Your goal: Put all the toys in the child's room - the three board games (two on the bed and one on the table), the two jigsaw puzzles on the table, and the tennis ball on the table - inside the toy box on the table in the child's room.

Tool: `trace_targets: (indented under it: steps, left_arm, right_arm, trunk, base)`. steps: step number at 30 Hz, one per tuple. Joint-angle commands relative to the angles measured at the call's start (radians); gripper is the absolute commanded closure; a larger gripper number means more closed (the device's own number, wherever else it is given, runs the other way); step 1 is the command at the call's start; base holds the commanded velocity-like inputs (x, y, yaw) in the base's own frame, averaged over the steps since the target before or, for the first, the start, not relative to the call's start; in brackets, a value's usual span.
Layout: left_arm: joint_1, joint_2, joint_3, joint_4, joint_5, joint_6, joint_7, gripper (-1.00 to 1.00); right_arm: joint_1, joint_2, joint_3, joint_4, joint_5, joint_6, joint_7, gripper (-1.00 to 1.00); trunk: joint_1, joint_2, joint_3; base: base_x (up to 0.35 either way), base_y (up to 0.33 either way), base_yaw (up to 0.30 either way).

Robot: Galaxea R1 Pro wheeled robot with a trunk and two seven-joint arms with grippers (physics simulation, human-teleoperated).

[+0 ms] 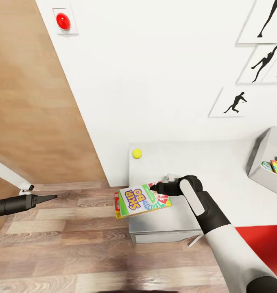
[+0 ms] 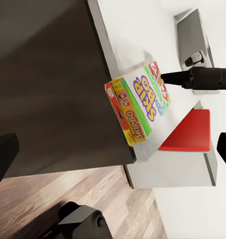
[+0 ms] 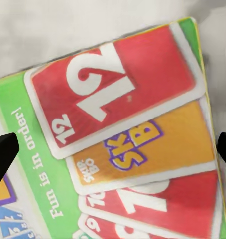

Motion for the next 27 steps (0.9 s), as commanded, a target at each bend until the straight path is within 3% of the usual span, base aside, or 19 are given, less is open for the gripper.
trace_targets:
  steps: [1,16,21,27]
  left_arm:
    - [-0.001,0.000,-0.001,0.000,0.000,0.010,-0.004,-1.00]
    - [0.000,-0.005,-0.002,0.000,0.000,0.009,-0.004,-1.00]
    - [-0.001,-0.008,-0.002,0.000,0.000,0.011,-0.004,-1.00]
    - [-0.001,-0.012,-0.005,0.001,-0.004,0.018,-0.004,-1.00]
  right_arm:
    - [-0.001,-0.001,0.002,-0.001,-0.010,0.002,-0.010,-1.00]
    - [0.001,-0.015,-0.011,-0.040,-0.013,0.008,-0.013,-1.00]
    - [0.014,-0.016,-0.032,-0.155,-0.017,0.025,-0.013,-1.00]
    - [0.062,-0.017,-0.085,-0.310,-0.027,0.031,-0.011,-1.00]
  trunk:
    - [0.001,-0.002,-0.002]
    - [0.001,-0.002,0.004]
    - [0.001,-0.002,0.011]
    - [0.001,-0.002,0.021]
  base:
    - [0.000,0.067,0.000]
    - [0.000,0.011,0.000]
    - [0.000,0.000,0.000]
    - [0.000,0.000,0.000]
